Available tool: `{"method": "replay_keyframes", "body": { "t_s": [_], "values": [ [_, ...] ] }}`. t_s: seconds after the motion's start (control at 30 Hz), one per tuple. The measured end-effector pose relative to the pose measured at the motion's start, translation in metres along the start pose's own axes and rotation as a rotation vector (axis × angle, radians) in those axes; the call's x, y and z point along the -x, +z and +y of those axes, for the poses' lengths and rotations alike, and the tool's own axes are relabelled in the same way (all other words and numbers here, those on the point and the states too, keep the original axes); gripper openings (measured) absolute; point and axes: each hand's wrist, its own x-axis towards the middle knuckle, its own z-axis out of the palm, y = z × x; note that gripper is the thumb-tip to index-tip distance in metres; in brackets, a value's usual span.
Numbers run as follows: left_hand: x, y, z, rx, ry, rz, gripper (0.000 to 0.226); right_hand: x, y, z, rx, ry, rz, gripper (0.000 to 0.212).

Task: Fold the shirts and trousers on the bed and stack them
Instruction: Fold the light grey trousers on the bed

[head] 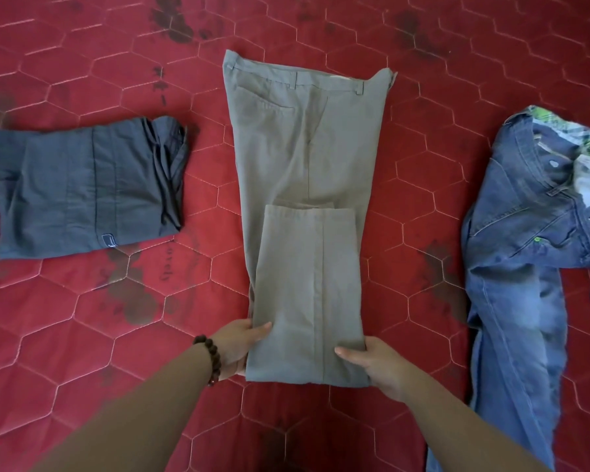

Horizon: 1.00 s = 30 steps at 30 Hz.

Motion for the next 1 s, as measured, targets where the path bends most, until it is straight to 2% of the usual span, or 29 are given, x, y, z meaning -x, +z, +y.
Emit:
{"method": "replay_keyframes", "body": {
  "t_s": [0.1,0.2,0.27,0.37,0.47,0.6,0.73,0.83,0.9,0.93,1.0],
  "values": [
    [-0.003,-0.002,0.000,-0.092,-0.070,0.024,0.032,-0.002,0.000,0.002,0.072,0.037,0.020,0.031],
    [-0.004,-0.004,0.008,-0.261,-0.138,0.025,0.034,-0.006,0.000,-0.008,0.222,0.052,0.048,0.031],
    [-0.008,-0.006,0.021,-0.303,-0.092,0.062,0.039,-0.010,-0.001,-0.023,0.152,-0.010,0.085,0.031],
    [-0.019,-0.005,0.039,-0.197,0.062,0.159,0.042,-0.022,-0.007,-0.051,-0.088,-0.156,0.142,0.035],
    [-0.027,-0.003,0.046,-0.108,0.143,0.156,0.034,-0.032,-0.007,-0.064,-0.167,-0.170,0.146,0.030],
    [-0.025,-0.007,0.024,-0.032,0.030,0.070,0.034,-0.034,-0.001,-0.039,-0.056,-0.100,0.139,0.032],
    [-0.014,-0.006,-0.008,0.010,-0.052,-0.011,0.034,-0.020,0.004,-0.006,-0.091,-0.052,0.095,0.027],
    [-0.006,-0.003,-0.025,-0.022,-0.069,0.001,0.033,-0.008,0.012,0.008,-0.082,-0.028,0.077,0.023],
    [-0.003,0.003,-0.026,-0.160,-0.037,0.116,0.032,-0.004,0.017,0.010,0.057,-0.060,0.167,0.020],
    [-0.002,0.007,-0.024,-0.305,0.023,0.233,0.032,-0.004,0.020,0.010,0.163,-0.105,0.275,0.021],
    [-0.006,0.014,-0.020,-0.659,0.273,0.621,0.029,-0.005,0.023,0.007,0.424,-0.282,0.639,0.028]
  ]
}}
